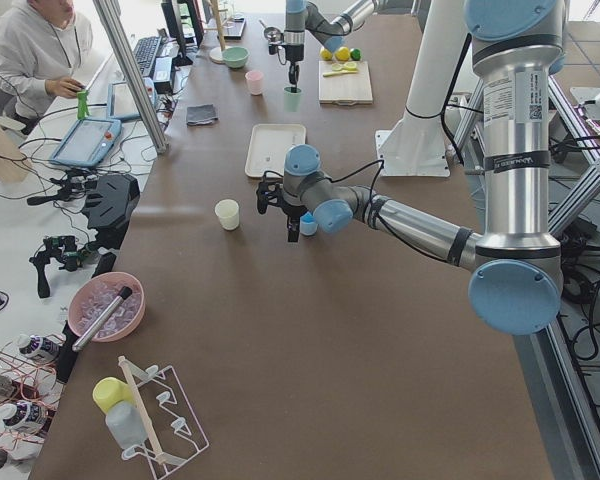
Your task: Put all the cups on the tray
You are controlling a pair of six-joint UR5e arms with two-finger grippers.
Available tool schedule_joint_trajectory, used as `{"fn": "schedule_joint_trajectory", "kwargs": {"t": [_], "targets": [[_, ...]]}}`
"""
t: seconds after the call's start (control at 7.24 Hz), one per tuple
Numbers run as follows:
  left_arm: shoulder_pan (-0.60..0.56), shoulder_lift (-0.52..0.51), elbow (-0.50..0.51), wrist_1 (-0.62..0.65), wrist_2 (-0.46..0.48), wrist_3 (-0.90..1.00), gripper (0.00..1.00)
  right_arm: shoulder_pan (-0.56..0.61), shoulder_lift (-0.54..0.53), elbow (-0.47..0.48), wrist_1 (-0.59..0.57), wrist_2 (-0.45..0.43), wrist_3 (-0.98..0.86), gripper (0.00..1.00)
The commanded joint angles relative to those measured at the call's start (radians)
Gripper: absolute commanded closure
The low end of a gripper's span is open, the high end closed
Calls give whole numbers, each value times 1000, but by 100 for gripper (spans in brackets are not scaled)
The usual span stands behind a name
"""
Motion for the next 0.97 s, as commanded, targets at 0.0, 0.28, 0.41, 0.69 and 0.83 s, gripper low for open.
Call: {"fn": "schedule_joint_trajectory", "kwargs": {"t": [0.0,0.28,0.41,0.69,0.83], "targets": [[97,-35,15,-1,62,-39,8,-82,81,-4,-38,-88,92,100],[139,-64,42,-1,96,-48,10,-119,92,-4,-38,-134,112,100],[157,-69,42,-1,103,-66,29,-125,97,-6,-39,-137,112,100],[180,-84,52,-1,120,-74,100,-126,117,-45,-39,-147,109,100],[184,-118,60,2,126,-124,100,-126,139,-76,-39,-157,111,100]]}}
